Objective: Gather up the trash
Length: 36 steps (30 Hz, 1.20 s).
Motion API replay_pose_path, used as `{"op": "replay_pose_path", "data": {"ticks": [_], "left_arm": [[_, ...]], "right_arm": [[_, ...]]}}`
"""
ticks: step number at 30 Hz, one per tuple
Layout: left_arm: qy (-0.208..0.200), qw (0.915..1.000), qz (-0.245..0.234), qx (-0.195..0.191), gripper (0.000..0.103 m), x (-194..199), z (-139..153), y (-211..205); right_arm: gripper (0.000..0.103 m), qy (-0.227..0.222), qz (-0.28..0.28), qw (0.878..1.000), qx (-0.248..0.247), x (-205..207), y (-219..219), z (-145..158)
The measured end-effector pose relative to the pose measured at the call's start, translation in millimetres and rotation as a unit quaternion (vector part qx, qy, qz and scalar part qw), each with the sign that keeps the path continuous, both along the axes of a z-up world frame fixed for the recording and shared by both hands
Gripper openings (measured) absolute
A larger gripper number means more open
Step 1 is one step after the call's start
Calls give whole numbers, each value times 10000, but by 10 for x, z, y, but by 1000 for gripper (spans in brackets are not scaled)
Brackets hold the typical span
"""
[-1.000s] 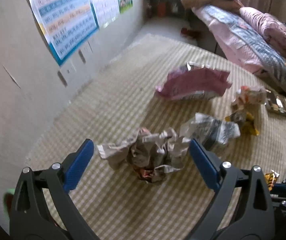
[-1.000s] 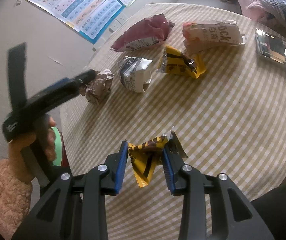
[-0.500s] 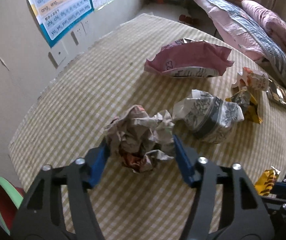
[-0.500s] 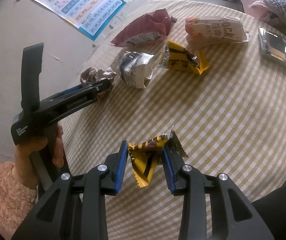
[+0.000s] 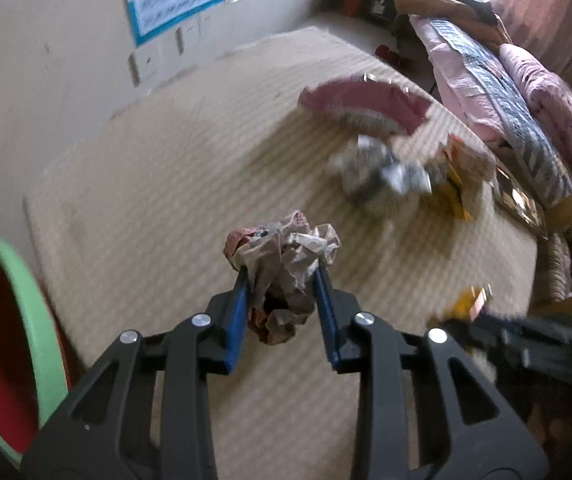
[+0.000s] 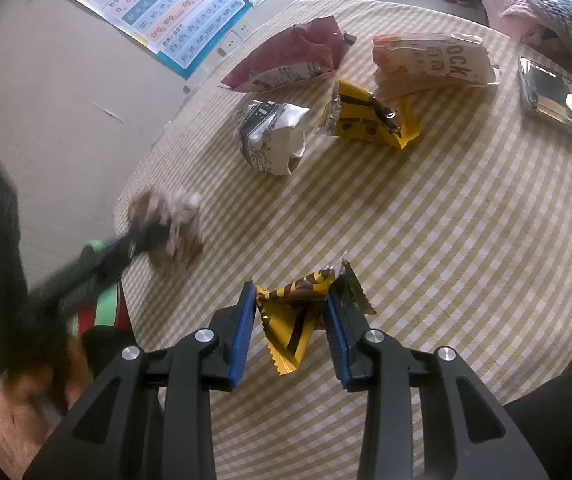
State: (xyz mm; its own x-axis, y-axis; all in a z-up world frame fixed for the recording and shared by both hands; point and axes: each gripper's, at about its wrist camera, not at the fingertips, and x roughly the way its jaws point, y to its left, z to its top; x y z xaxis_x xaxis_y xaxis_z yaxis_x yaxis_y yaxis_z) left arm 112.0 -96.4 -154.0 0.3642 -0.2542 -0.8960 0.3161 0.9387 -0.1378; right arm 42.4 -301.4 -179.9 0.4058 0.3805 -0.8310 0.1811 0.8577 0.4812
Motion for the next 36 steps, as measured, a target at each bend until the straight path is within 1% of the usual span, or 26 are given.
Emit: {"op": "replay_pose_path", "data": {"ticks": [2, 4, 7, 10, 12, 14, 15, 16, 17, 19, 20, 24, 25, 26, 27, 28, 36], "left_arm": [[114, 9999, 56, -76, 31, -157, -34, 83], [47, 10000, 63, 4, 32, -297, -59, 125], [28, 10000, 51, -13, 35, -358, -74, 119], [24, 10000, 17, 5, 42, -341, -96, 66], [13, 10000, 12, 3, 45, -316, -113, 56], [28, 10000, 14, 5, 52, -300, -153, 54], [92, 10000, 22, -9, 53, -291, -190, 65], [149, 9999, 38, -28, 57, -296, -220, 78], [223, 9997, 73, -64, 58, -307, -259, 97], [302, 9994, 131, -103, 58, -332, -315, 125], [314, 9993, 144, -109, 57, -347, -331, 133], [261, 9994, 188, -143, 45, -362, -303, 159], [246, 9993, 212, -158, 42, -358, -290, 169], [222, 9993, 253, -182, 40, -355, -275, 191], [198, 9992, 300, -191, 40, -353, -260, 217], [182, 9991, 333, -195, 39, -349, -250, 239], [-22, 9975, 650, -264, 37, -407, -95, 436]], "right_arm": [[34, 9, 8, 10000, -16, 4, 6, -6], [34, 18, 40, 10000, -41, 13, 25, -18], [34, 40, 104, 9999, -103, 27, 59, -35], [34, 58, 111, 9998, -149, 29, 58, -44], [34, 74, 99, 9998, -169, 29, 61, -50], [34, 95, 111, 9997, -204, 35, 65, -56], [35, 104, 124, 9996, -220, 34, 69, -56], [35, 121, 141, 9995, -242, 37, 73, -62], [35, 140, 157, 9995, -256, 37, 80, -69], [38, 196, 196, 9992, -274, 50, 103, -94], [42, 236, 220, 9991, -290, 63, 135, -112], [42, 293, 329, 9983, -390, 75, 184, -142], [42, 279, 357, 9981, -426, 73, 193, -139], [38, 262, 377, 9979, -464, 70, 208, -136], [32, 243, 394, 9978, -483, 67, 220, -134], [31, 229, 409, 9976, -501, 69, 234, -131], [30, 132, 402, 9981, -443, 63, 222, -108]]}}
